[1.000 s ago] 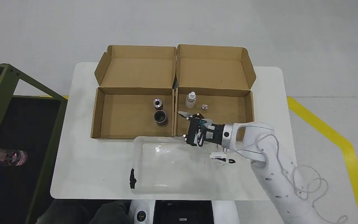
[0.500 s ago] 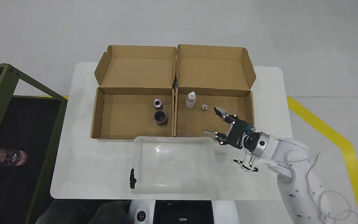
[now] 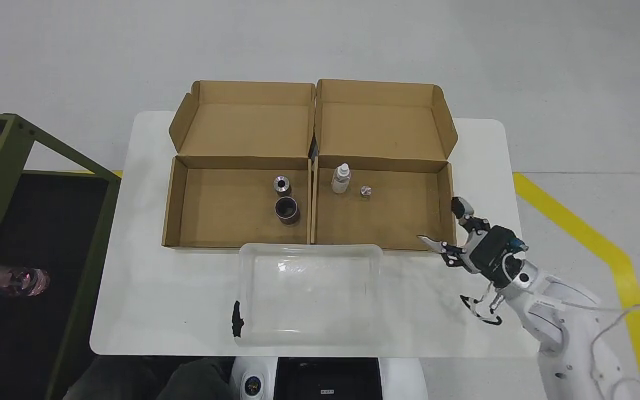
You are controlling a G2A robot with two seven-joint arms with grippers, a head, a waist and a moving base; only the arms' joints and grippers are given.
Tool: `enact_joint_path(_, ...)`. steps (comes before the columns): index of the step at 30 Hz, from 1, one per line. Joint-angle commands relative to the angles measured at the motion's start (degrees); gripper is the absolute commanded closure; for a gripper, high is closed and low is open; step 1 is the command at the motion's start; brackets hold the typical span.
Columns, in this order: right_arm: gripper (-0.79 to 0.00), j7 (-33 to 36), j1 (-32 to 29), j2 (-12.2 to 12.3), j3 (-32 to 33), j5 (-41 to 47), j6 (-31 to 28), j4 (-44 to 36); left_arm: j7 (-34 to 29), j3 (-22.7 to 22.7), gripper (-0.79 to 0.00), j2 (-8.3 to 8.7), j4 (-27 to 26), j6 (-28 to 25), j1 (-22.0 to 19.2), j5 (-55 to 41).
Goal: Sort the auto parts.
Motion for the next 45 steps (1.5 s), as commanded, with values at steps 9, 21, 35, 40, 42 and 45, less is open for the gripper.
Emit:
enact_joint_path(9,-0.65,-3.2,-3.1,0.5,4.1,2.0,0.8,2.2,0.0,0.0,-0.785,0.0,0.0,0.0,0.0,0.0)
enact_joint_path(21,-0.785,-2.7,-2.5,1.3,6.9,3.0,-0.2,2.4,0.0,0.0,-0.785,0.0,0.0,0.0,0.0,0.0)
enact_joint_path(35,-0.785,-2.7,-2.5,1.3,6.9,3.1,-0.3,2.4,0.0,0.0,-0.784,0.0,0.0,0.0,0.0,0.0)
enact_joint_path(40,-0.785,-2.7,-2.5,1.3,6.9,3.1,-0.3,2.4,0.0,0.0,-0.785,0.0,0.0,0.0,0.0,0.0)
enact_joint_path(42,-0.785,-2.7,-2.5,1.3,6.9,3.1,-0.3,2.4,0.0,0.0,-0.784,0.0,0.0,0.0,0.0,0.0)
enact_joint_path(45,-0.785,-2.7,-2.5,1.3,6.9,3.1,-0.3,2.4,0.0,0.0,-0.785,0.0,0.0,0.0,0.0,0.0)
